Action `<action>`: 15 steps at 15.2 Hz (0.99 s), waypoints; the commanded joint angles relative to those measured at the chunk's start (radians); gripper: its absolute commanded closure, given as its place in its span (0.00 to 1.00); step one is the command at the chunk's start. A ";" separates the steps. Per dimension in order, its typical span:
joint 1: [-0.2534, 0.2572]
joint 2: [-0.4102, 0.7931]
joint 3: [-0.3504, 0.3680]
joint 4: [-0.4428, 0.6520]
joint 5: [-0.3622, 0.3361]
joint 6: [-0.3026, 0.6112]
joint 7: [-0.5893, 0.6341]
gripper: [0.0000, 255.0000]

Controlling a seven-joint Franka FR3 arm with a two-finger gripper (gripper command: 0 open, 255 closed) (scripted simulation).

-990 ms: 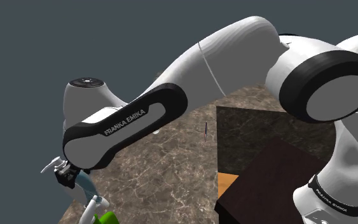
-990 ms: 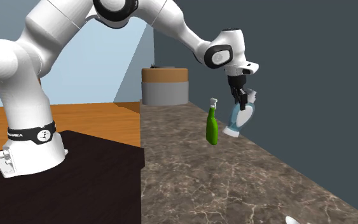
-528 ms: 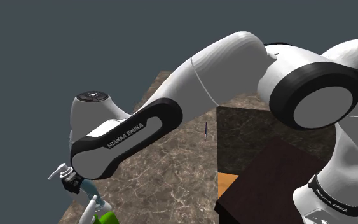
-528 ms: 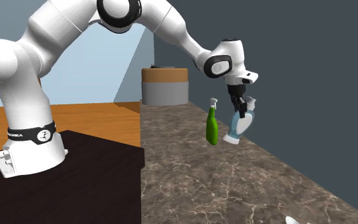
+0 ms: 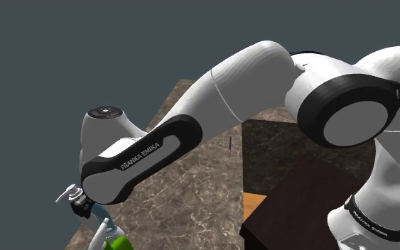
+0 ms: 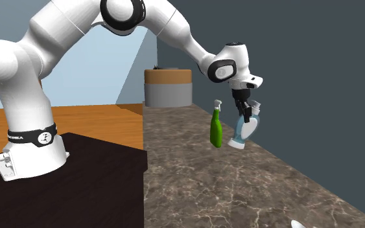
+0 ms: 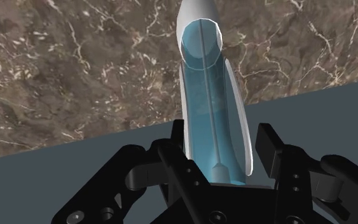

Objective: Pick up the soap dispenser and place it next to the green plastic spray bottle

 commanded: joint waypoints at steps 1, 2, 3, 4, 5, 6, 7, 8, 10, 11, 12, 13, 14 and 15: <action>0.000 0.001 0.000 -0.001 0.000 0.000 0.000 1.00; 0.000 0.000 0.000 -0.001 0.000 0.000 0.000 0.00; 0.000 0.000 0.000 -0.001 0.000 0.000 0.000 0.00; 0.000 0.000 0.000 -0.002 0.000 0.000 0.000 0.00; 0.000 0.000 0.000 -0.002 0.000 0.000 0.000 0.00; 0.000 0.000 0.000 -0.002 0.000 0.000 0.000 0.00; 0.000 0.001 0.000 -0.001 0.000 0.000 0.000 0.00; -0.003 -0.035 0.000 -0.031 0.001 -0.006 -0.002 0.00; -0.011 -0.102 0.000 -0.083 0.003 -0.023 -0.005 0.00; -0.013 -0.128 -0.001 -0.101 0.004 -0.031 -0.006 0.00; -0.013 -0.128 -0.001 -0.101 0.004 -0.031 -0.006 0.00; -0.013 -0.128 -0.001 -0.101 0.004 -0.031 -0.006 0.00; -0.013 -0.128 -0.001 -0.101 0.004 -0.031 -0.006 0.00; -0.013 -0.128 -0.001 -0.101 0.004 -0.031 -0.006 0.00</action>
